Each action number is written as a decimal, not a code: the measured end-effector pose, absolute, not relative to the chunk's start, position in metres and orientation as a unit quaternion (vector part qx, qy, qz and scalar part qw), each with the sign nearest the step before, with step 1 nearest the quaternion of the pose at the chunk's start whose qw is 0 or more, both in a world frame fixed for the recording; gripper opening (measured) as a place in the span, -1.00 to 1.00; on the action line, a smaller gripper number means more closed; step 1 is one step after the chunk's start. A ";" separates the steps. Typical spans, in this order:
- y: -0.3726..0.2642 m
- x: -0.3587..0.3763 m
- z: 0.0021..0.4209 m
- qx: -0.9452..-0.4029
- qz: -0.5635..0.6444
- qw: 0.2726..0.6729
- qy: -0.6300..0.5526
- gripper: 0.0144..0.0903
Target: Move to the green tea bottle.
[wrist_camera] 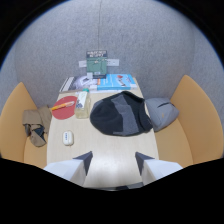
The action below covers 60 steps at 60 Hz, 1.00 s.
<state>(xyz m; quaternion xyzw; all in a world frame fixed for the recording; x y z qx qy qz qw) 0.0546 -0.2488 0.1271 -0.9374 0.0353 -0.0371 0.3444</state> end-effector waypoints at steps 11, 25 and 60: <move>-0.250 0.050 0.128 -0.938 -0.036 0.344 0.032 0.92; -0.249 0.015 0.124 -0.939 -0.027 0.343 0.014 0.91; -0.199 -0.054 0.097 -0.942 -0.003 0.334 -0.028 0.92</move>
